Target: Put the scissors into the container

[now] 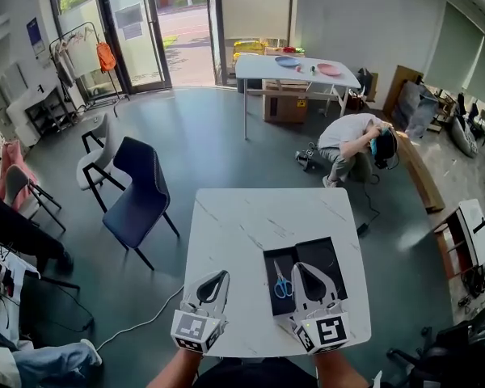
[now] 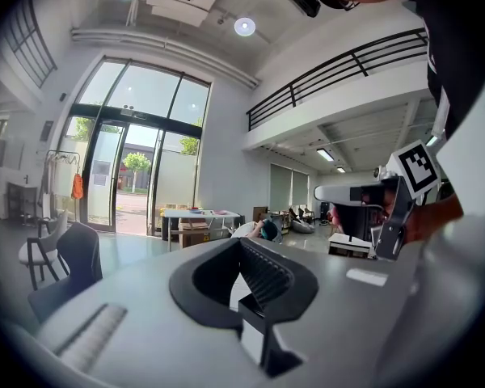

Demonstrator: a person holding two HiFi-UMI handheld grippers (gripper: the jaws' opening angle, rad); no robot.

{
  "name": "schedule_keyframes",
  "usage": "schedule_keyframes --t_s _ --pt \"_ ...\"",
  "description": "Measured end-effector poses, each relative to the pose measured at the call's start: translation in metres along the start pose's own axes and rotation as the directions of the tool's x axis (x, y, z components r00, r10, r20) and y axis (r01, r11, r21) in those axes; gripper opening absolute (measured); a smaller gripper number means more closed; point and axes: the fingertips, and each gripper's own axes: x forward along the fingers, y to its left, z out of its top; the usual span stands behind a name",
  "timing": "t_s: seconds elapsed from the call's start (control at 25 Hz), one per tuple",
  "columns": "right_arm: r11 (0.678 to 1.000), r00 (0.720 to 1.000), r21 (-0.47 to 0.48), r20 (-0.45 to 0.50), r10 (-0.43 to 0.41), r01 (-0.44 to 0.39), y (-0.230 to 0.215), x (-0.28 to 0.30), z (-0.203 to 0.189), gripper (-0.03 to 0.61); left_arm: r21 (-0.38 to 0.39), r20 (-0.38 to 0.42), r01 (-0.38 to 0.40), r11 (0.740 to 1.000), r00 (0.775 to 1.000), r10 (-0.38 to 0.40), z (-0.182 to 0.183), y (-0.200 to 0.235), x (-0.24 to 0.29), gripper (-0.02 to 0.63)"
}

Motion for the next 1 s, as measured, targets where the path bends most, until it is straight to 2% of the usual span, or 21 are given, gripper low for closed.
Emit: schedule_keyframes --t_s 0.44,1.0 --pt "1.0 1.0 0.012 -0.005 -0.006 0.006 -0.001 0.005 -0.008 0.005 -0.022 0.016 -0.025 0.999 1.0 0.025 -0.002 0.005 0.003 0.009" --pt "1.0 0.999 0.007 -0.031 -0.008 0.008 -0.004 0.007 -0.019 0.005 -0.014 0.007 -0.014 1.0 1.0 0.014 -0.007 0.002 0.006 0.009"
